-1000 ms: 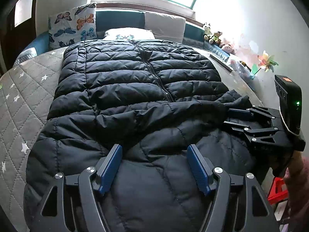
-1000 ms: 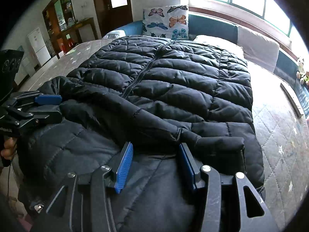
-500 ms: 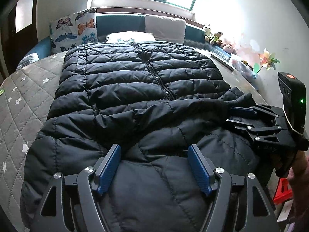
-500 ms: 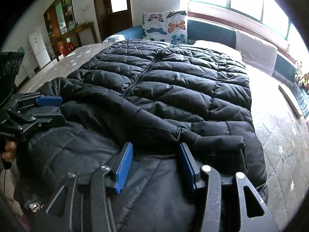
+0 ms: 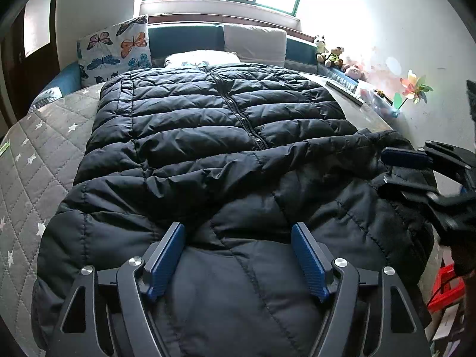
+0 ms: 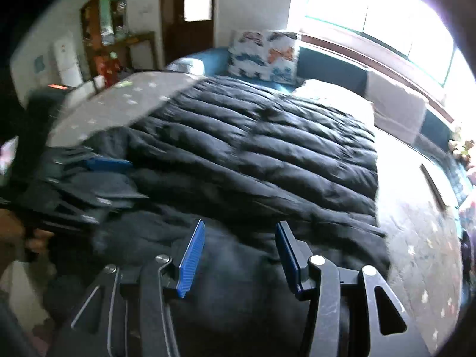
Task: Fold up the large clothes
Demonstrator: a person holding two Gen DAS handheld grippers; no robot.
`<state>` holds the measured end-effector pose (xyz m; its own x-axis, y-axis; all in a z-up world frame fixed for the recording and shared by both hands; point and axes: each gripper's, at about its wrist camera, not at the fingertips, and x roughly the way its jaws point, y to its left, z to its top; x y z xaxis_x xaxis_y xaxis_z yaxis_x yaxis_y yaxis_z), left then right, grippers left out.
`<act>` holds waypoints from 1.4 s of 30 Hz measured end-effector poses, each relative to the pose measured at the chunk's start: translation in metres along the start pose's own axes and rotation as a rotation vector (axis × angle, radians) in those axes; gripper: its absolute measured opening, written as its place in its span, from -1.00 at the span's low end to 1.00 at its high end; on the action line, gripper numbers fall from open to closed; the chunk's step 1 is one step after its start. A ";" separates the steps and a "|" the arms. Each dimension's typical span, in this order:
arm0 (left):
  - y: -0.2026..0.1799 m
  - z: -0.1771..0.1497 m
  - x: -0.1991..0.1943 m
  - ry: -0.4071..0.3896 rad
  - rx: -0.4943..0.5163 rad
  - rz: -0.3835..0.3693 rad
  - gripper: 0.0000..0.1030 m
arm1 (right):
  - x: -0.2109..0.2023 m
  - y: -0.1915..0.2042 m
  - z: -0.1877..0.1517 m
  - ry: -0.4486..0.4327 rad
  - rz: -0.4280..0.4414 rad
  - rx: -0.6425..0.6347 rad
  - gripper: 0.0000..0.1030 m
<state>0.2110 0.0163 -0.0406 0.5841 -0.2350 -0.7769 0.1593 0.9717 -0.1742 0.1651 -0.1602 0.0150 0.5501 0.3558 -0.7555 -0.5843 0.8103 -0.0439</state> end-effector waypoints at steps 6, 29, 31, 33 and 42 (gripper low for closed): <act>0.000 0.000 0.000 0.000 0.001 0.001 0.52 | 0.013 0.031 -0.002 0.047 0.080 -0.067 0.05; -0.008 -0.001 -0.016 0.001 0.053 0.032 0.56 | 0.010 -0.055 -0.062 0.100 0.164 0.173 0.05; -0.008 0.000 -0.032 -0.001 0.045 0.003 0.57 | 0.012 -0.055 -0.063 0.090 0.167 0.163 0.05; -0.006 -0.003 -0.052 -0.023 0.052 -0.009 0.57 | 0.009 -0.056 -0.061 0.094 0.178 0.170 0.05; 0.059 -0.030 -0.113 -0.063 -0.080 0.058 0.57 | -0.033 -0.063 -0.039 0.032 0.105 0.137 0.05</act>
<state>0.1300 0.1005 0.0188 0.6394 -0.1768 -0.7482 0.0612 0.9818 -0.1796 0.1606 -0.2414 0.0177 0.4697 0.4284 -0.7719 -0.5495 0.8262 0.1241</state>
